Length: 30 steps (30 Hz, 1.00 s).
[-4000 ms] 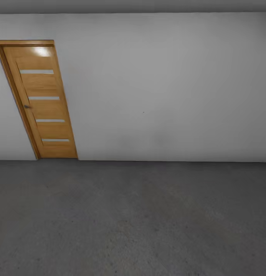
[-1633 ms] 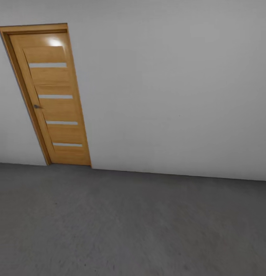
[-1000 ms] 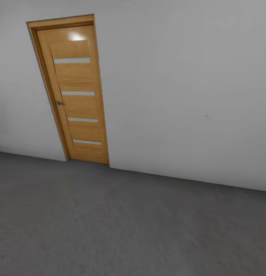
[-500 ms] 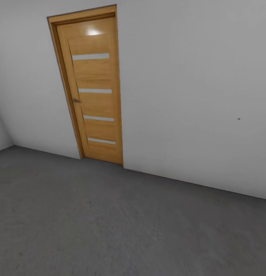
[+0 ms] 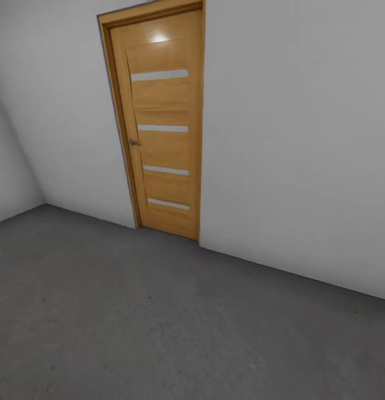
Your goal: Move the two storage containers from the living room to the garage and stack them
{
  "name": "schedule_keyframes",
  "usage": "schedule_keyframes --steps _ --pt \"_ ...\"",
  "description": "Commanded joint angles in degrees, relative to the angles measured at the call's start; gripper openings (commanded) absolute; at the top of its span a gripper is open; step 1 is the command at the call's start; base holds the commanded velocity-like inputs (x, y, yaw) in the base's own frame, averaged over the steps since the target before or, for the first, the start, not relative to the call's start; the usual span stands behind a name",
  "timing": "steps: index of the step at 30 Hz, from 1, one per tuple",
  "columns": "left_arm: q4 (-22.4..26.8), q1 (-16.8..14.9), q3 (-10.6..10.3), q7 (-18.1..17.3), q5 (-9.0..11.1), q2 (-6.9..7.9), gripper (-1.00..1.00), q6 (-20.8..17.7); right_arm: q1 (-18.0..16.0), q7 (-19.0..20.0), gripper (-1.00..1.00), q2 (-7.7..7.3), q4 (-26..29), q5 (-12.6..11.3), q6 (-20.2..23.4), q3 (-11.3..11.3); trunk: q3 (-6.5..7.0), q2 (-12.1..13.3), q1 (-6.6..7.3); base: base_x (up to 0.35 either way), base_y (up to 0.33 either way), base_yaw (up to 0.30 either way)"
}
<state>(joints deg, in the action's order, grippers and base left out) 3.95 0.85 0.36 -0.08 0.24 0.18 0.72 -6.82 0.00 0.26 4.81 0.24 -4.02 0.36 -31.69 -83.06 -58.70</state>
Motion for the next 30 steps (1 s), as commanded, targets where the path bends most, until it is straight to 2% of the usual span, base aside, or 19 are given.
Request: schedule_keyframes --steps 1,10,25,30 --pt "0.1 0.0 0.0 0.0 0.0 0.00 1.00 0.1 0.0 0.0 1.00 -0.04 -0.1 0.0 -0.2 0.0 -0.07 0.0 -0.03 0.285 0.223 0.070" --pt "0.1 0.0 0.0 0.0 0.0 0.04 1.00 0.1 0.0 0.1 1.00 -0.09 0.0 0.0 -0.2 0.0 -0.14 0.0 -0.03 0.286 0.223 0.016" --pt "0.1 0.0 0.0 0.0 0.0 0.05 1.00 0.1 0.0 0.4 1.00 -0.11 0.0 0.0 -0.2 0.0 -0.14 0.0 -0.03 0.286 0.223 -0.275" --pt "0.1 0.0 0.1 0.0 0.0 0.08 1.00 0.1 0.0 0.4 1.00 -0.10 0.0 0.0 -0.2 0.0 -0.14 0.0 -0.03 0.286 0.225 -0.066"
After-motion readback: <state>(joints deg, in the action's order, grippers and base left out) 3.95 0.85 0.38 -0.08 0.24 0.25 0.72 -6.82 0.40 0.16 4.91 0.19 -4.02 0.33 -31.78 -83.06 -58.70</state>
